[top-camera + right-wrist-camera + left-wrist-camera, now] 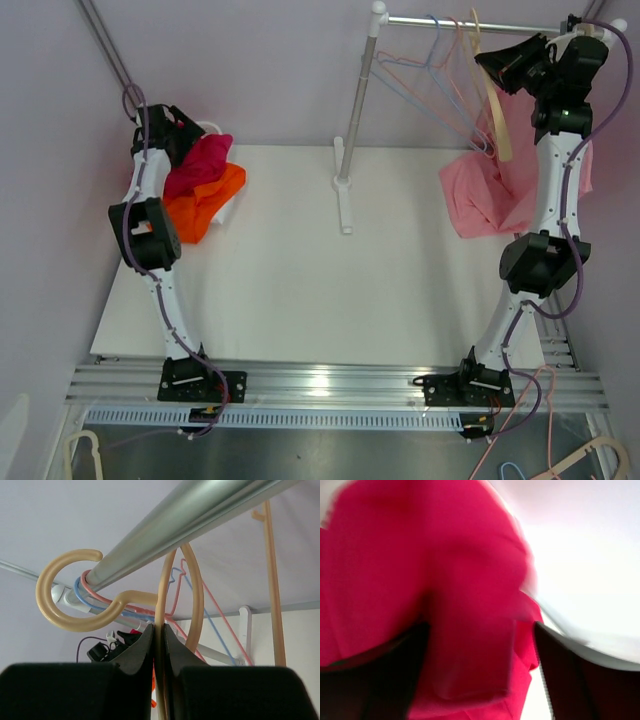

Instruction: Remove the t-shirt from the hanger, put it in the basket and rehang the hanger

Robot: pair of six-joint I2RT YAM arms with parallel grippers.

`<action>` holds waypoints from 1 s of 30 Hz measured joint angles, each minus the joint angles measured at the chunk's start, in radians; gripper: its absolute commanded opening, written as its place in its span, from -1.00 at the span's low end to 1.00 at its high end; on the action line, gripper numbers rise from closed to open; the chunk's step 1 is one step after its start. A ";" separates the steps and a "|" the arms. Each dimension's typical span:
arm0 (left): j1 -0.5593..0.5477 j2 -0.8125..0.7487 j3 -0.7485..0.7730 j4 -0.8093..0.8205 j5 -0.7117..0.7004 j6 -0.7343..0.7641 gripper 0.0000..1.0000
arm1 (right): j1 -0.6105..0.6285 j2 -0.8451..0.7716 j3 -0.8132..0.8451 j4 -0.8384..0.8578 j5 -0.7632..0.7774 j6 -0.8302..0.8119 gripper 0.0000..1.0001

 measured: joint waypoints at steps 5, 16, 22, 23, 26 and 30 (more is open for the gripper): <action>-0.003 -0.052 -0.046 -0.019 0.025 0.011 0.99 | 0.015 -0.007 -0.008 -0.020 0.002 -0.022 -1.00; -0.034 -0.432 -0.047 -0.109 0.016 0.064 0.99 | 0.031 -0.041 -0.028 -0.067 0.076 -0.069 -1.00; -0.050 -0.640 -0.062 -0.115 0.013 0.074 0.99 | 0.040 -0.052 -0.042 -0.097 0.139 -0.042 -1.00; -0.052 -0.670 -0.077 -0.116 0.011 0.077 0.99 | 0.040 -0.052 -0.046 -0.109 0.160 -0.028 -1.00; -0.063 -0.719 -0.090 -0.124 -0.005 0.088 0.99 | 0.032 -0.051 -0.070 -0.136 0.198 0.036 -1.00; -0.074 -0.729 -0.091 -0.143 -0.019 0.093 0.99 | 0.028 -0.053 -0.074 -0.146 0.214 0.093 -0.69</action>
